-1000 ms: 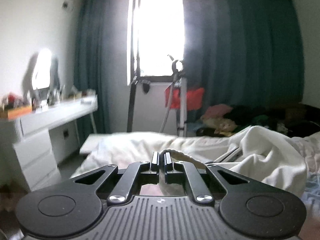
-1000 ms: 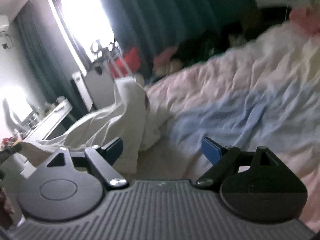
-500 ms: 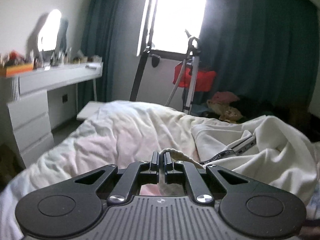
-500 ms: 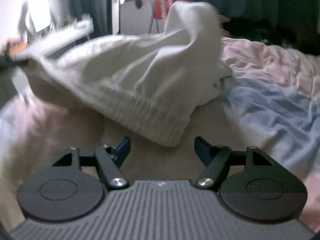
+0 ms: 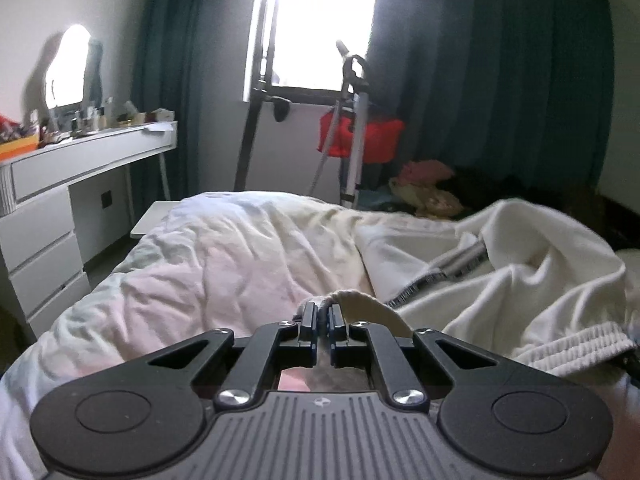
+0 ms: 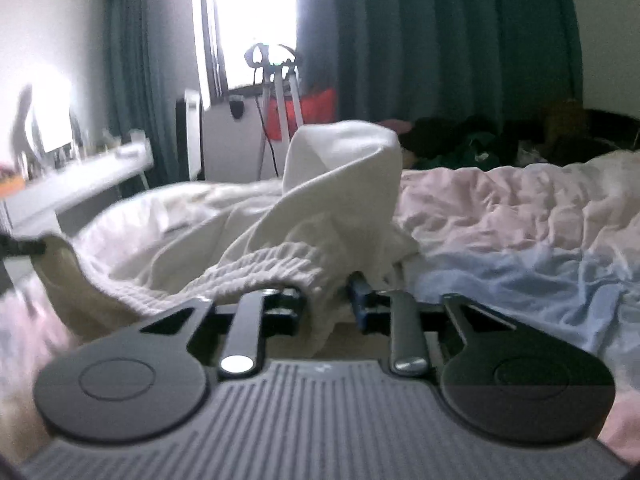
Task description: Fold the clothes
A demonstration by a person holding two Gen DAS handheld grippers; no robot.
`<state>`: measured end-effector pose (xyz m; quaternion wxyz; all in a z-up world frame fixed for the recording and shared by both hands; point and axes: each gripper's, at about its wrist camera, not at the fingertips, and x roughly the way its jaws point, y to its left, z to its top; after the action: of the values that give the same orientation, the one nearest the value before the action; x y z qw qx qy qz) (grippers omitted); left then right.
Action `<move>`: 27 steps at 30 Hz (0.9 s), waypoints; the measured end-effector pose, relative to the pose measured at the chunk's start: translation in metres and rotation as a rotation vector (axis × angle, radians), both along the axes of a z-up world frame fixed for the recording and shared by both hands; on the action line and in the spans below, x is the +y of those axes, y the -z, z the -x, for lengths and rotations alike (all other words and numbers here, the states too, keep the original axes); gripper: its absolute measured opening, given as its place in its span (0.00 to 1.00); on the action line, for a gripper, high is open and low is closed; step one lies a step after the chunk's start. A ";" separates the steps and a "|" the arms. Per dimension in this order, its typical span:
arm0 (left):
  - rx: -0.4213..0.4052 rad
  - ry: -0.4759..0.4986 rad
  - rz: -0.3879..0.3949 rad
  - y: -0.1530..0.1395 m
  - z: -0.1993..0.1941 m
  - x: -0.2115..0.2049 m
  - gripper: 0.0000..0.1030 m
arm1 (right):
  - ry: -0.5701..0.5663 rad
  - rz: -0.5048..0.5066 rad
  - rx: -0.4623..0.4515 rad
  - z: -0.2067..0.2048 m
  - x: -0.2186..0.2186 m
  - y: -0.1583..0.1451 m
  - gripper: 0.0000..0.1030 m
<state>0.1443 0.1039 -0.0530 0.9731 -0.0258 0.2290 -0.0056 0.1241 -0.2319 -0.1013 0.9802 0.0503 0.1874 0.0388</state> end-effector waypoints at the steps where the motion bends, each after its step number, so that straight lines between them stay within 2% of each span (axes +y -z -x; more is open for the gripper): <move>1: 0.007 0.006 -0.010 0.002 0.001 -0.003 0.07 | -0.001 -0.001 -0.004 0.003 0.000 -0.003 0.18; 4: 0.016 0.023 -0.038 0.004 0.006 -0.010 0.07 | 0.002 -0.020 -0.071 0.021 0.001 -0.020 0.15; 7: 0.014 0.059 -0.006 -0.001 0.020 -0.012 0.07 | 0.020 -0.014 -0.185 0.051 -0.001 -0.044 0.12; 11: 0.023 0.130 0.093 -0.013 0.051 -0.014 0.06 | 0.056 -0.021 -0.218 0.089 -0.018 -0.065 0.11; 15: 0.093 0.228 0.147 -0.008 0.091 -0.026 0.07 | 0.053 -0.048 -0.080 0.115 -0.041 -0.063 0.11; 18: 0.202 0.268 0.117 0.008 0.107 -0.035 0.08 | 0.023 -0.100 0.113 0.115 -0.058 -0.043 0.13; 20: 0.249 0.292 0.140 0.011 0.110 -0.033 0.11 | 0.038 -0.098 0.195 0.113 -0.060 -0.035 0.14; 21: 0.271 0.302 0.153 0.013 0.112 -0.031 0.16 | 0.040 -0.094 0.217 0.113 -0.060 -0.033 0.14; 22: 0.278 0.302 0.176 0.012 0.114 -0.028 0.30 | 0.030 -0.095 0.221 0.114 -0.059 -0.034 0.14; 23: 0.283 0.305 0.197 0.012 0.115 -0.024 0.40 | 0.020 -0.095 0.225 0.114 -0.059 -0.035 0.15; 24: 0.281 0.303 0.219 0.011 0.116 -0.019 0.56 | 0.009 -0.104 0.227 0.115 -0.060 -0.036 0.19; 25: 0.280 0.300 0.242 0.010 0.117 -0.015 0.67 | -0.004 -0.130 0.226 0.116 -0.063 -0.037 0.21; 26: 0.277 0.293 0.264 0.010 0.118 -0.012 0.71 | -0.017 -0.161 0.226 0.118 -0.067 -0.038 0.33; 27: 0.280 0.283 0.288 0.010 0.117 -0.008 0.78 | -0.027 -0.204 0.228 0.119 -0.073 -0.038 0.50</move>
<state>0.0273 0.0957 -0.0626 0.9077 -0.1326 0.3596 -0.1706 0.0055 -0.3046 -0.0636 0.9419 0.1511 0.2930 0.0646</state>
